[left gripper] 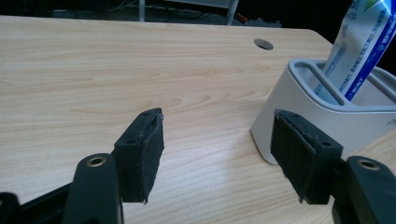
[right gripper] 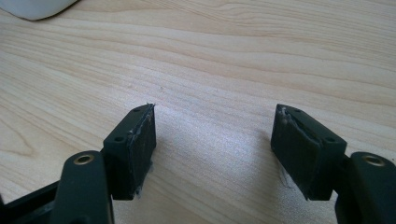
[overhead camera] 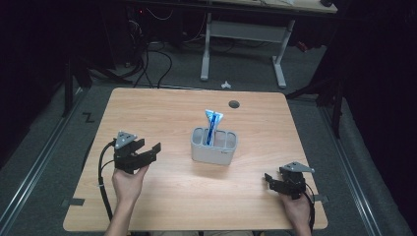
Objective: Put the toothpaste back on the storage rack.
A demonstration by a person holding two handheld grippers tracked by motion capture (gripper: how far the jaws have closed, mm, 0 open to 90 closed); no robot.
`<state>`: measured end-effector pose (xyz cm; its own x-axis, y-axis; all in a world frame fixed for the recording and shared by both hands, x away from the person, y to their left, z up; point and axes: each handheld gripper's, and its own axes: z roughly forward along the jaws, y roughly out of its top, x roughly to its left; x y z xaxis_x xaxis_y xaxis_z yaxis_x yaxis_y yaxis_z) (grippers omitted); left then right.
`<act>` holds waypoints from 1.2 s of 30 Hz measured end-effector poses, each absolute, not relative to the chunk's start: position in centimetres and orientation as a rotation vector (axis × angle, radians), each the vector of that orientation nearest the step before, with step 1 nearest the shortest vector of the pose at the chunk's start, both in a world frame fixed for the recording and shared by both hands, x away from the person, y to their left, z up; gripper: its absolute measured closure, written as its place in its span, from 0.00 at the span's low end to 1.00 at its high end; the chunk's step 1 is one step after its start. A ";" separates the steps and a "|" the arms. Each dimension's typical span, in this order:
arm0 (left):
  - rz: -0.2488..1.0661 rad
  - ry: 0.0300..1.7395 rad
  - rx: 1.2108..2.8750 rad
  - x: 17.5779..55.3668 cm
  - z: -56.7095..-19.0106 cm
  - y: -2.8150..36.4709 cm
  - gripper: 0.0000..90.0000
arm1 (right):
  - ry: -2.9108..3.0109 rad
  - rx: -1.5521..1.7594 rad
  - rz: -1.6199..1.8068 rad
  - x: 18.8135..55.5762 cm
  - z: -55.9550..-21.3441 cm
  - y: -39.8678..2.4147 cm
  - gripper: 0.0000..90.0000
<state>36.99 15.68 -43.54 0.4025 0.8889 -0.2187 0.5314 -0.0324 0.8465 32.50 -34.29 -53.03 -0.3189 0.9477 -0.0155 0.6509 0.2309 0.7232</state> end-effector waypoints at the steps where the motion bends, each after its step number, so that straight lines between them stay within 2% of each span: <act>1: 0.462 1.258 1.697 37.0 -43.7 15.8 0.39 | 2.053 1.465 0.865 32.5 -53.0 -34.3 0.35; 36: 0.425 1.335 1.762 36.2 -48.3 16.6 0.40 | 2.052 1.469 0.866 32.5 -53.0 -34.3 0.35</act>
<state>36.19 16.58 -48.33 0.3689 0.9030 -0.2202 0.6093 -0.0561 0.7910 32.50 -34.27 -53.03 -0.3170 0.9483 -0.0129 0.6521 0.2278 0.7231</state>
